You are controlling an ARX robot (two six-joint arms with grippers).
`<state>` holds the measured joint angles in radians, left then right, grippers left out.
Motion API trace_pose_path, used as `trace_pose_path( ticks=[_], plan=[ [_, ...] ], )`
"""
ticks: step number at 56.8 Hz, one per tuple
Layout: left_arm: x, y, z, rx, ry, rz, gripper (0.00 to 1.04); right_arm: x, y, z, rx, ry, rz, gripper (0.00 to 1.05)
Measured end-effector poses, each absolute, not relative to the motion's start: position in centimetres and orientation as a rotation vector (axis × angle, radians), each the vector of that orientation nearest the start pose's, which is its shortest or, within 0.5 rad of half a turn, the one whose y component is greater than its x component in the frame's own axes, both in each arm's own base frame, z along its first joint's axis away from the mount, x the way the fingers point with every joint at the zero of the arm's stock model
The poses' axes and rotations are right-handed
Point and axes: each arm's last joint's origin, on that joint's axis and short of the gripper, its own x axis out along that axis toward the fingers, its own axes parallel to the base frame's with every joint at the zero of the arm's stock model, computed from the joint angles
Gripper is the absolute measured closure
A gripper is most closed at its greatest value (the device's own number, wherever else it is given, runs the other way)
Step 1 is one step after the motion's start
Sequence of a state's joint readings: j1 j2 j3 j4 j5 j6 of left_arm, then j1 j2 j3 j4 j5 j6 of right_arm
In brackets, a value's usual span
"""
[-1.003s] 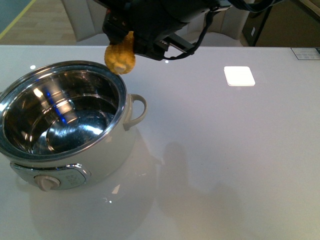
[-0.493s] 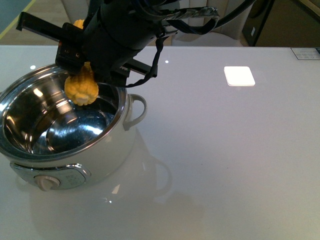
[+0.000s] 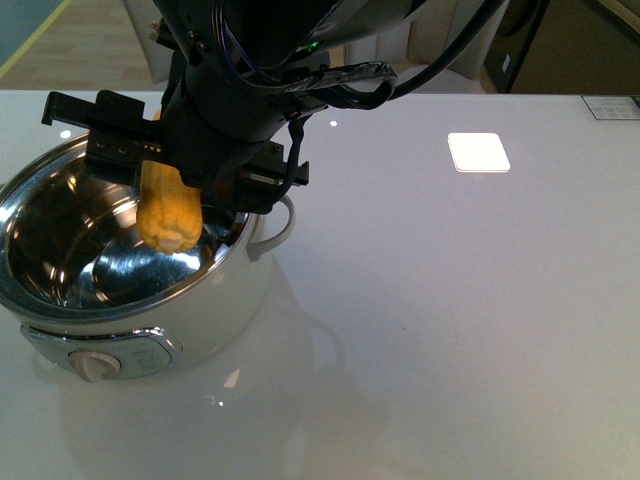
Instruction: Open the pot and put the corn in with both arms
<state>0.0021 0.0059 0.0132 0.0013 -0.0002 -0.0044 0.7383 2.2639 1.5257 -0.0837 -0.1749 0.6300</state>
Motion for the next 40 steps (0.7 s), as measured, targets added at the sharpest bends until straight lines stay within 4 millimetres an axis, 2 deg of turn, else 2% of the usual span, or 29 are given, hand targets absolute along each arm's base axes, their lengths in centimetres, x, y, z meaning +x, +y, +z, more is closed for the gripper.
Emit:
trace_pose_path(
  ticks=[10, 21, 31, 40],
  plan=[
    [9.7, 0.0, 16.8, -0.005, -0.009, 0.002, 0.07, 35.2, 31.8, 11.8, 0.348, 1.023, 0.557, 0.08],
    [9.7, 0.0, 16.8, -0.005, -0.009, 0.002, 0.07, 35.8, 28.5, 13.8, 0.382, 0.936, 0.499, 0.09],
    [9.7, 0.0, 16.8, -0.004, -0.009, 0.002, 0.07, 36.2, 22.3, 17.1, 0.45, 0.797, 0.427, 0.09],
    [9.7, 0.0, 16.8, -0.005, -0.009, 0.002, 0.07, 34.7, 15.7, 19.0, 0.448, 0.656, 0.321, 0.09]
  ],
)
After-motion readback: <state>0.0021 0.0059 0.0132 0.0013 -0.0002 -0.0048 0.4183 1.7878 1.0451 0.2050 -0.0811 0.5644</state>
